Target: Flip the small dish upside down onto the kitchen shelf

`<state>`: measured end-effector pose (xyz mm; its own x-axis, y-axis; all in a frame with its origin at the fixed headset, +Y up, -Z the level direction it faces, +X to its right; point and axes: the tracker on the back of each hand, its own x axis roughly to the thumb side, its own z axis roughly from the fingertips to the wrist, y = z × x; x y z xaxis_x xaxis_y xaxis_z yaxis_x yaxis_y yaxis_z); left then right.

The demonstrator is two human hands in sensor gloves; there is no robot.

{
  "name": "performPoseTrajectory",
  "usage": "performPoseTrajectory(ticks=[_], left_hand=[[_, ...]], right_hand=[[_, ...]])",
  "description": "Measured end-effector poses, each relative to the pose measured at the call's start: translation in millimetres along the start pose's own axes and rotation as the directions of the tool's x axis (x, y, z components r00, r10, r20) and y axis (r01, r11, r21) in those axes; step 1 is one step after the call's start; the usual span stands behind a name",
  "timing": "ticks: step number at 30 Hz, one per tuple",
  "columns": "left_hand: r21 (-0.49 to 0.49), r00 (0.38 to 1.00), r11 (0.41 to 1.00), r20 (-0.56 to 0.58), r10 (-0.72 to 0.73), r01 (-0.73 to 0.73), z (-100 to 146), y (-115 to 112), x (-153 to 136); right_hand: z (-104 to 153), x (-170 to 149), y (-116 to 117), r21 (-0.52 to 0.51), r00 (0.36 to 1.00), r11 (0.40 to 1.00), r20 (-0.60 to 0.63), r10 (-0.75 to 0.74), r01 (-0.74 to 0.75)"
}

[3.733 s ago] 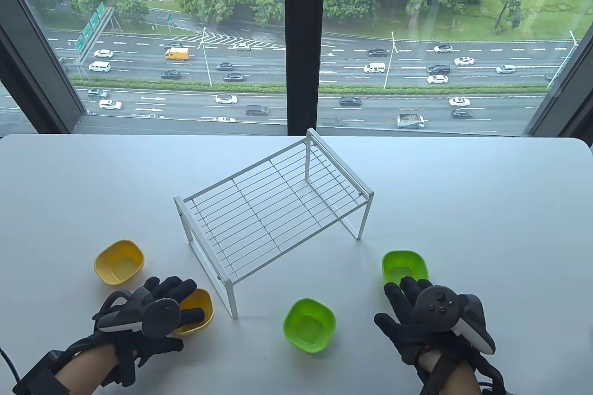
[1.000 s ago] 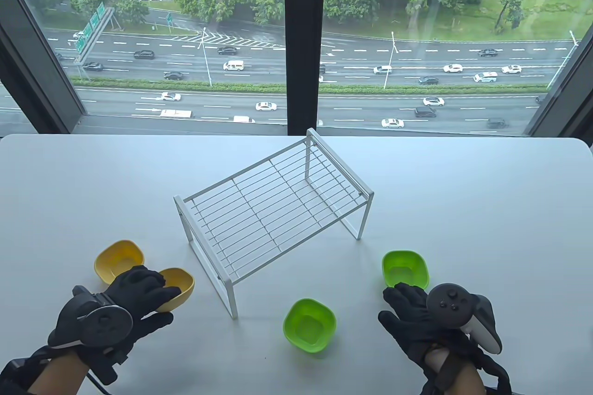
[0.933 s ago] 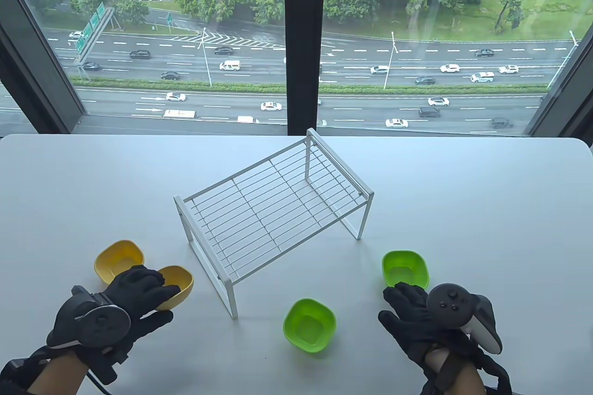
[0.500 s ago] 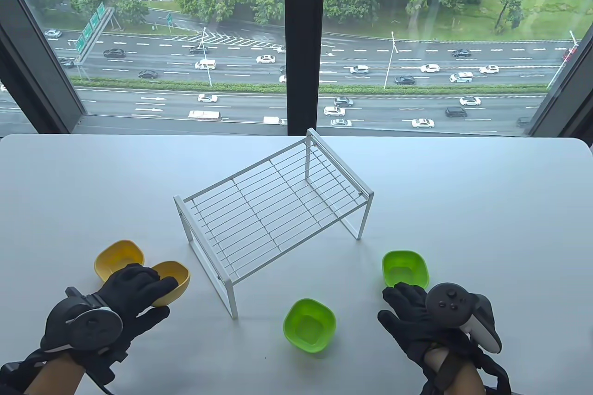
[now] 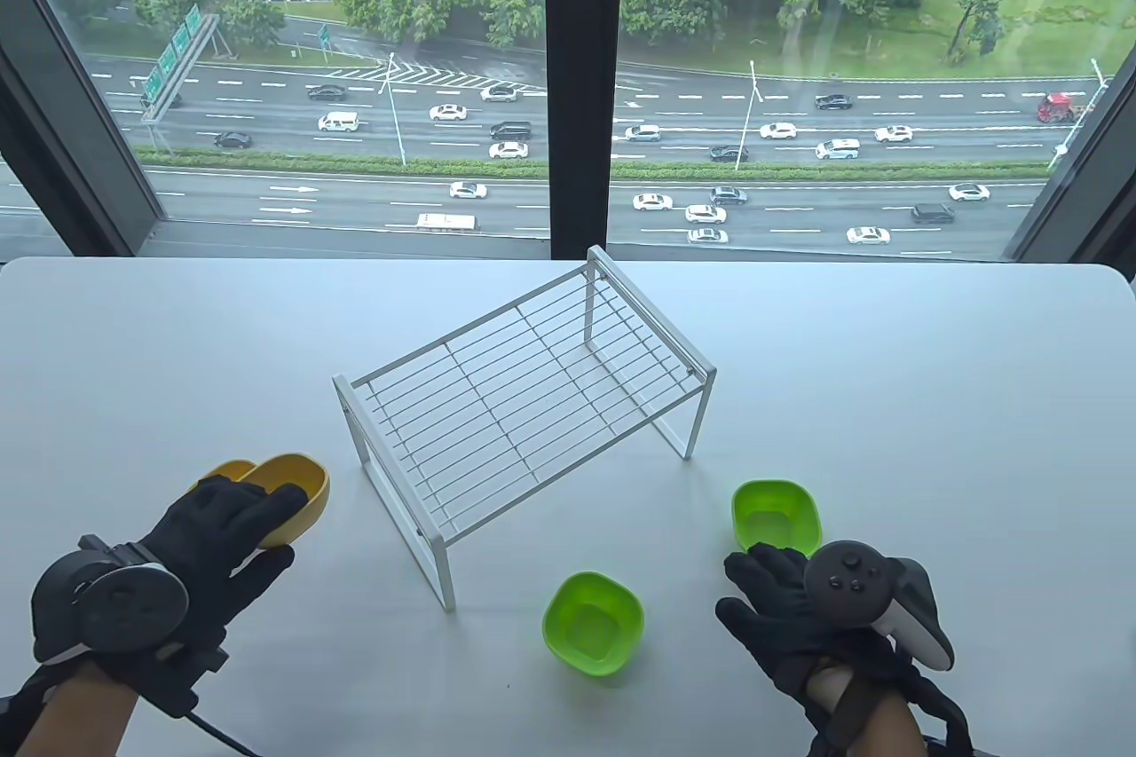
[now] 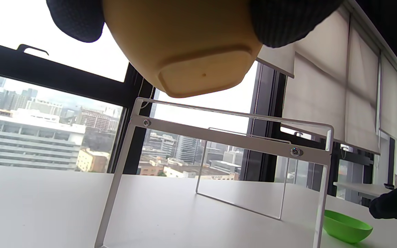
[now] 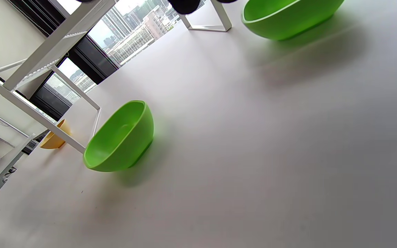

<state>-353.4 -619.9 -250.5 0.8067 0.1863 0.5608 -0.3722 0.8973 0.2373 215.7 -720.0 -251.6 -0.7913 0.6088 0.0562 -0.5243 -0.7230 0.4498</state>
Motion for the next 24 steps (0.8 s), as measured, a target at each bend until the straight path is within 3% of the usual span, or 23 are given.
performPoseTrajectory(ticks=[14,20,24], left_hand=[[0.080,0.992,0.996,0.119,-0.044,0.035,-31,23,40],[0.180,0.988,0.983,0.140,-0.072,0.046,-37,14,49],[0.149,0.989,0.988,0.137,-0.063,0.042,-46,3,51]], right_hand=[[1,-1,-1,-0.019,1.000,1.000,0.003,-0.006,0.006],[2,-1,-2,-0.027,1.000,1.000,0.003,-0.013,0.013],[3,-1,-2,-0.033,1.000,0.999,0.004,-0.019,0.019]])
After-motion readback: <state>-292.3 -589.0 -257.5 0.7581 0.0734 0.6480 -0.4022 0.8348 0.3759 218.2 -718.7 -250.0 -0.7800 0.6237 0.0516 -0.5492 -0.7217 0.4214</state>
